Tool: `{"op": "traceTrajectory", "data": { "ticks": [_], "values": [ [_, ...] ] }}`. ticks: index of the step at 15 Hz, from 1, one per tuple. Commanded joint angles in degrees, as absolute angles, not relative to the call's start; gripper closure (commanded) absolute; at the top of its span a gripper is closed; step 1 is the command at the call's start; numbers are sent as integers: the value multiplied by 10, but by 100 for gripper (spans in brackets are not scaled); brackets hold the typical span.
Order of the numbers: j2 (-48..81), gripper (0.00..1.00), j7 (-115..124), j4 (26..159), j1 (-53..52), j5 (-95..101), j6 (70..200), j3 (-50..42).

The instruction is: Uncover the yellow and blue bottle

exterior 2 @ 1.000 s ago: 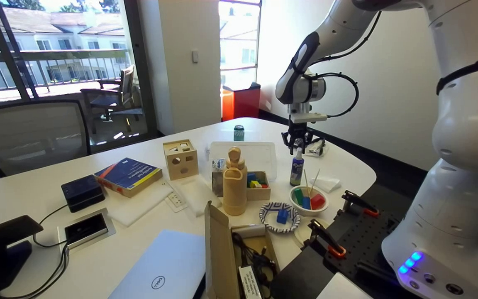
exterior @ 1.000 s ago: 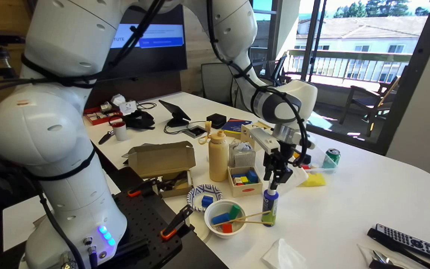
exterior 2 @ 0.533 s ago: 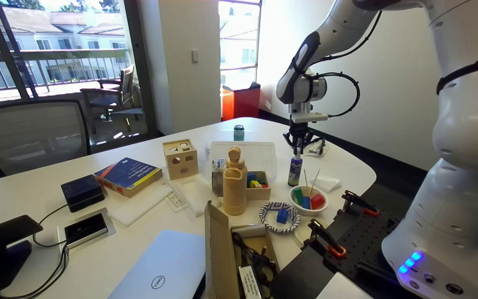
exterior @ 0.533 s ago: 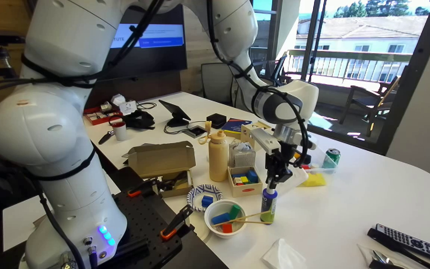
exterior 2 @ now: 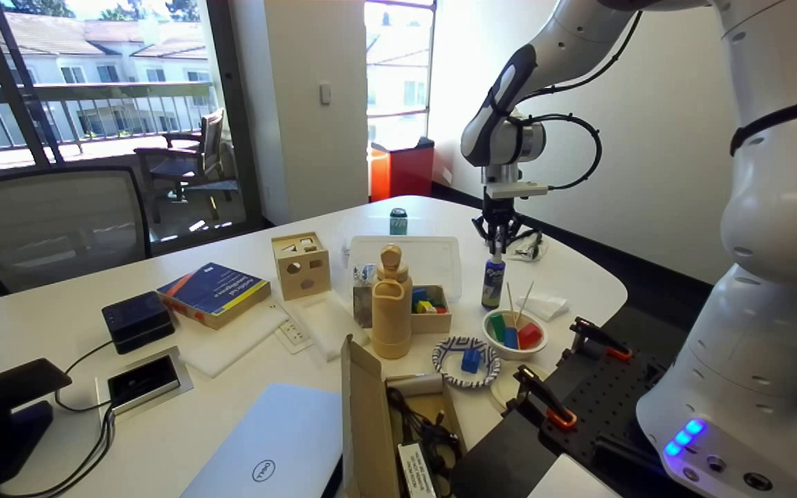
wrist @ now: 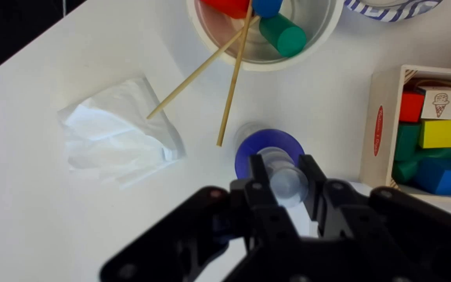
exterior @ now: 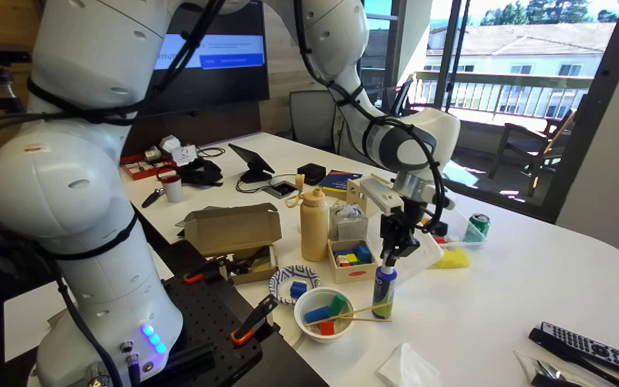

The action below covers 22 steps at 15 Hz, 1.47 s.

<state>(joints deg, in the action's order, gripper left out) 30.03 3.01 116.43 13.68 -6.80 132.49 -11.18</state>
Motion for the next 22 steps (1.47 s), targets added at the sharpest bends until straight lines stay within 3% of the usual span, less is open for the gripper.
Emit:
{"op": "traceTrajectory", "data": {
  "ticks": [1, 22],
  "values": [
    [254, 94, 42, 1182, 135, -68, 1289, -111],
    [197, 94, 52, 1168, 128, -84, 1201, -106]
  ]
}}
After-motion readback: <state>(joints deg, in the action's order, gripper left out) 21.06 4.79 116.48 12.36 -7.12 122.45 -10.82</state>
